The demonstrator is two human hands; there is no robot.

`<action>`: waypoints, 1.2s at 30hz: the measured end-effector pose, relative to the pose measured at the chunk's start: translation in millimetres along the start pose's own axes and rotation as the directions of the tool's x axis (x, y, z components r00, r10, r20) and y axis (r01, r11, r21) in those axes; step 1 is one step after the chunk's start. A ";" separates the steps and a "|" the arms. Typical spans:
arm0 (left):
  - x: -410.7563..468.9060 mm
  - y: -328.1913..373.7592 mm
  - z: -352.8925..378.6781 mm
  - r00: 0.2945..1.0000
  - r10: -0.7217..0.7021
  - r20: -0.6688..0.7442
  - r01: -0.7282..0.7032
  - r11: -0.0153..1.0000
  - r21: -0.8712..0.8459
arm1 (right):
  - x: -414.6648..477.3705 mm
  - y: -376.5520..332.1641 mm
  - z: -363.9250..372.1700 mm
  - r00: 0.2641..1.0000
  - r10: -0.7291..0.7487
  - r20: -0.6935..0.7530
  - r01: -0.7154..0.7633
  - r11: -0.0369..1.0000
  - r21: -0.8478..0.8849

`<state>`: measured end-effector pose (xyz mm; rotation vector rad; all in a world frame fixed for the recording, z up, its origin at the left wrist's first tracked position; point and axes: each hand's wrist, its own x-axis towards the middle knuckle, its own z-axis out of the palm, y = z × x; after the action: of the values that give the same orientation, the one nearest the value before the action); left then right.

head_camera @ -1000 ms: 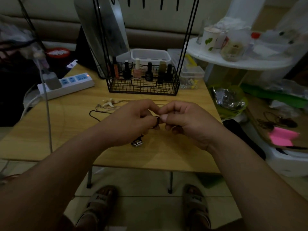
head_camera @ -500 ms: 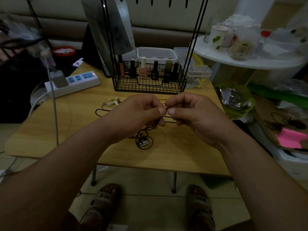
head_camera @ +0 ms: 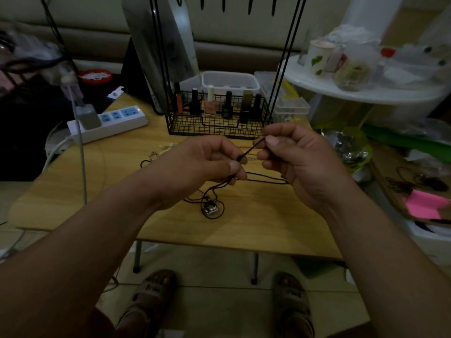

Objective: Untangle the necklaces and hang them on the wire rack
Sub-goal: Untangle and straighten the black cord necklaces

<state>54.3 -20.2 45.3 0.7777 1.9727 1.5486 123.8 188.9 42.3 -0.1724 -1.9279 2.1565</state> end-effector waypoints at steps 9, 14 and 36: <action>4.1 -2.2 0.3 1.000 0.021 -0.009 -0.021 1.000 -0.013 | 0.3 -2.2 2.5 0.999 -0.041 0.021 0.039 0.997 0.059; 3.4 -1.6 1.1 1.000 0.026 -0.005 -0.026 1.000 -0.014 | 0.0 -2.2 1.9 0.999 -0.052 0.013 0.051 0.996 0.069; -2.5 4.2 17.3 0.968 0.245 -0.059 -0.236 0.963 0.128 | 1.7 15.8 22.7 0.968 0.238 -0.074 -0.237 0.971 0.032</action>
<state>68.6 -9.4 45.6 1.0585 2.1049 1.6257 114.9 166.0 29.6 -0.4999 -1.9237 2.2797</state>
